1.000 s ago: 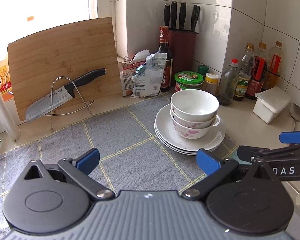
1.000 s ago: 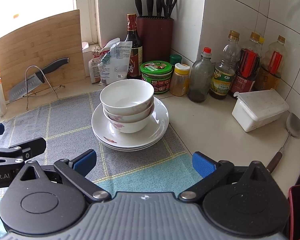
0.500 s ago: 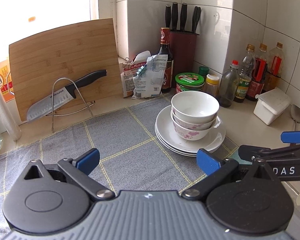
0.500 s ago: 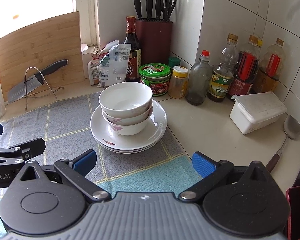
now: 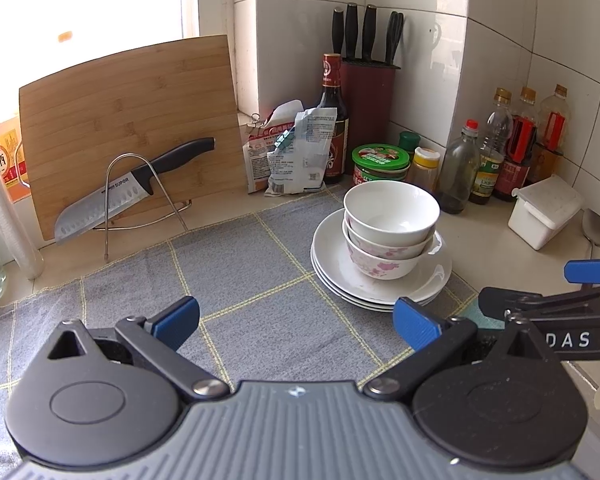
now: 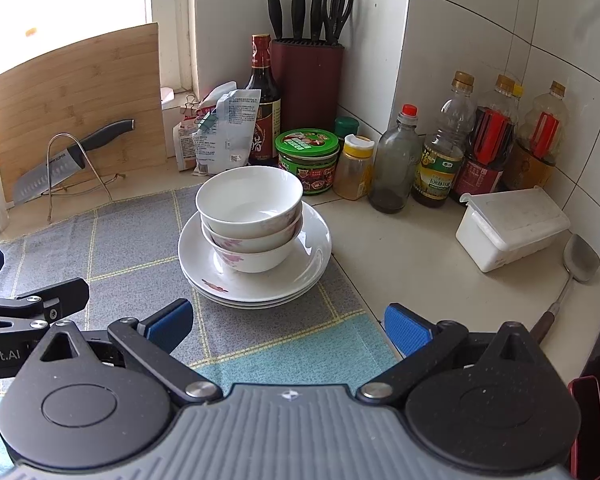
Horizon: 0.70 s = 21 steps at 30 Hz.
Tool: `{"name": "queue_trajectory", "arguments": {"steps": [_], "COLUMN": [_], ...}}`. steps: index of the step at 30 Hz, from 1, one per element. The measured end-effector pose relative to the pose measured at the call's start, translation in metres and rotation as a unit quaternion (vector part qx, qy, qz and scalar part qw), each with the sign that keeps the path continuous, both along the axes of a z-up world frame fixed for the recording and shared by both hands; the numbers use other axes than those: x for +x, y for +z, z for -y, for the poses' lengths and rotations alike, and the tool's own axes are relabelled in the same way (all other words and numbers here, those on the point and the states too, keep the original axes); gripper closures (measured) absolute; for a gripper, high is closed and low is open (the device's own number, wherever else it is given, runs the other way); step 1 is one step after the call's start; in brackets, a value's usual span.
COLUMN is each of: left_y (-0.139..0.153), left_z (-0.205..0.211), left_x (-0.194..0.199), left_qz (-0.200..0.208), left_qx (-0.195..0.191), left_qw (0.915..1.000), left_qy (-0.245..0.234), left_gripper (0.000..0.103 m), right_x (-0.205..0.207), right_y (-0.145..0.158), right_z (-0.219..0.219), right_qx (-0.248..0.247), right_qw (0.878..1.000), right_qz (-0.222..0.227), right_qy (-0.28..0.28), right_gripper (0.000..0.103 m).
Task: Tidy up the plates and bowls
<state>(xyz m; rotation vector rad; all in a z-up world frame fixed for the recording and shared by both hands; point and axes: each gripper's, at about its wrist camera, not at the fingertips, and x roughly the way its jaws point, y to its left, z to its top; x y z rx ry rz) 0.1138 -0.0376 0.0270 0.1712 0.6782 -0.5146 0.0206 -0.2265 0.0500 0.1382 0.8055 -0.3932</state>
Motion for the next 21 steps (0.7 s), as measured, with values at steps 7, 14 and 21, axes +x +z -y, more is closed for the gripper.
{"name": "queue_trajectory", "arguments": {"steps": [7, 14, 21], "left_y": [-0.0001, -0.0002, -0.0003], "left_z": [-0.0007, -0.0017, -0.0026], "left_x": [0.0005, 0.0013, 0.0024], "left_qz": [0.001, 0.001, -0.001], "left_qx": [-0.001, -0.002, -0.002], "left_qw": [1.0, 1.0, 1.0], "left_qy": [-0.001, -0.002, -0.001], "left_gripper": [0.001, 0.001, 0.001], "right_x": [0.0002, 0.0005, 0.002], "right_y": [0.0008, 0.0019, 0.0021], "right_z": [-0.0012, -0.0018, -0.0035], "right_qx": [-0.005, -0.006, -0.01], "right_qw": [1.0, 1.0, 1.0], "right_qz": [0.0, 0.001, -0.001], "right_qy": [-0.001, -0.004, -0.005], "right_gripper": [0.0, 0.0, 0.0]}}
